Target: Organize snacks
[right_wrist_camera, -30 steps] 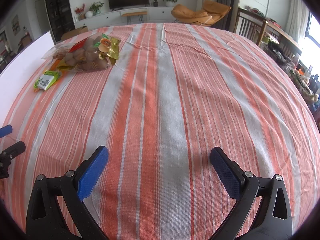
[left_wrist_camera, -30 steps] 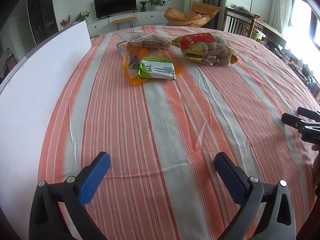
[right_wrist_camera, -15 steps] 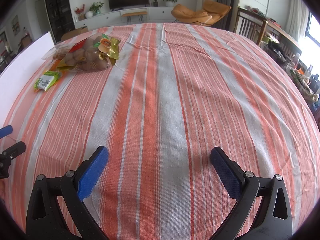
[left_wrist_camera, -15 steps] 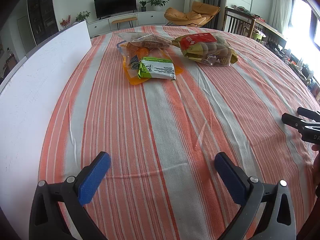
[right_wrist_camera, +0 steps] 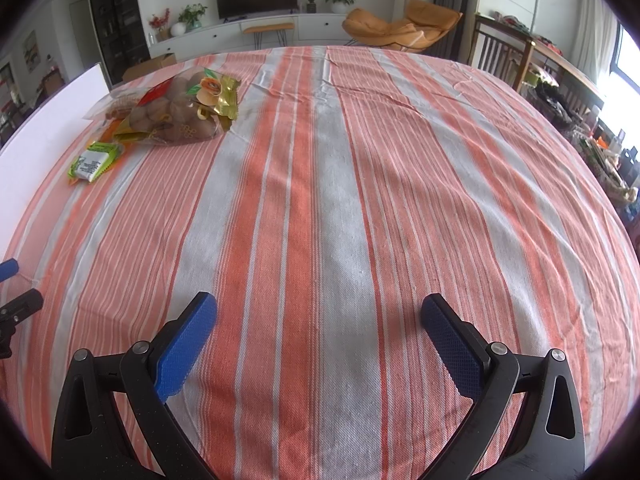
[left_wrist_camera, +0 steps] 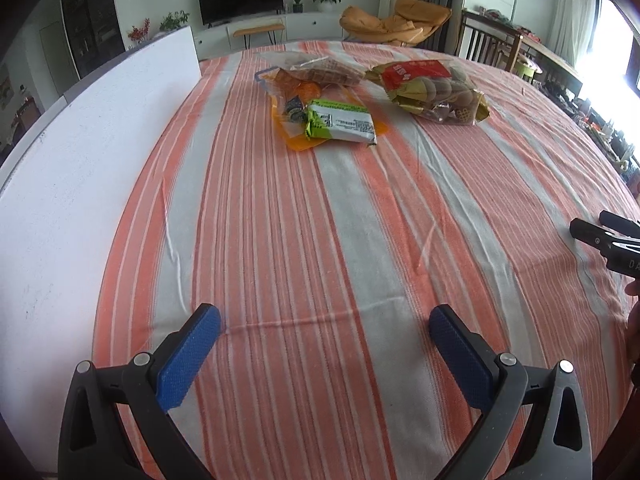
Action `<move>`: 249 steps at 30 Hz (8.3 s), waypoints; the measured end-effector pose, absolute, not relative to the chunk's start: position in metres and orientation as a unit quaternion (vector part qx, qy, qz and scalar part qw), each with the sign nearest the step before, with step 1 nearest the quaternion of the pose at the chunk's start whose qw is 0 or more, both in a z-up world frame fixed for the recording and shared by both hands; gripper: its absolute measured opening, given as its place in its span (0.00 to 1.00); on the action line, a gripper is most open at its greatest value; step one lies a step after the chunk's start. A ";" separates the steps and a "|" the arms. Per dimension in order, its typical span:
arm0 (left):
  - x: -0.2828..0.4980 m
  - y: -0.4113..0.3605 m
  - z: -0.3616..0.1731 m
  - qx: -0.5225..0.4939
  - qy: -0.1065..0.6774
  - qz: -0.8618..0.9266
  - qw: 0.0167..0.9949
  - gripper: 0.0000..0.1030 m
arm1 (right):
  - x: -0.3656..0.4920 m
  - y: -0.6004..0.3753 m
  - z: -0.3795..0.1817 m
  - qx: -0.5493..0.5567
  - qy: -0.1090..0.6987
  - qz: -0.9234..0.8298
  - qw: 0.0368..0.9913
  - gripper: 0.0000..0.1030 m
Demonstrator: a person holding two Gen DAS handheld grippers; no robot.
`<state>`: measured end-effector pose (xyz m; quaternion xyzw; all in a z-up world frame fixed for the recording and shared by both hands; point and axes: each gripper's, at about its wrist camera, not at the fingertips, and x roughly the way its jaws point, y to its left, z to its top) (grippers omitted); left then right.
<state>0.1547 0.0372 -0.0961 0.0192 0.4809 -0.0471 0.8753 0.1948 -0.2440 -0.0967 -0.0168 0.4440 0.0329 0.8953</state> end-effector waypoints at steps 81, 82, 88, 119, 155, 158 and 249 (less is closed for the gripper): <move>0.152 0.069 -0.103 -0.007 0.456 0.012 0.890 1.00 | 0.199 -0.245 -0.101 -0.016 0.445 0.030 0.895 1.00; 0.152 0.069 -0.103 -0.007 0.456 0.012 0.890 1.00 | 0.199 -0.245 -0.101 -0.016 0.445 0.030 0.895 1.00; 0.152 0.069 -0.104 -0.007 0.456 0.012 0.890 1.00 | 0.199 -0.245 -0.101 -0.016 0.445 0.030 0.895 1.00; 0.152 0.069 -0.103 -0.007 0.455 0.011 0.890 1.00 | 0.199 -0.245 -0.100 -0.016 0.445 0.030 0.895 1.00; 0.152 0.069 -0.103 -0.006 0.456 0.011 0.890 1.00 | 0.199 -0.245 -0.100 -0.016 0.445 0.030 0.895 1.00; 0.152 0.069 -0.103 -0.007 0.455 0.011 0.890 1.00 | 0.210 -0.241 -0.101 -0.012 0.445 0.022 0.895 1.00; 0.130 0.065 -0.085 -0.017 0.490 -0.022 0.871 0.48 | 0.218 -0.137 -0.090 -0.072 0.495 0.163 0.850 0.98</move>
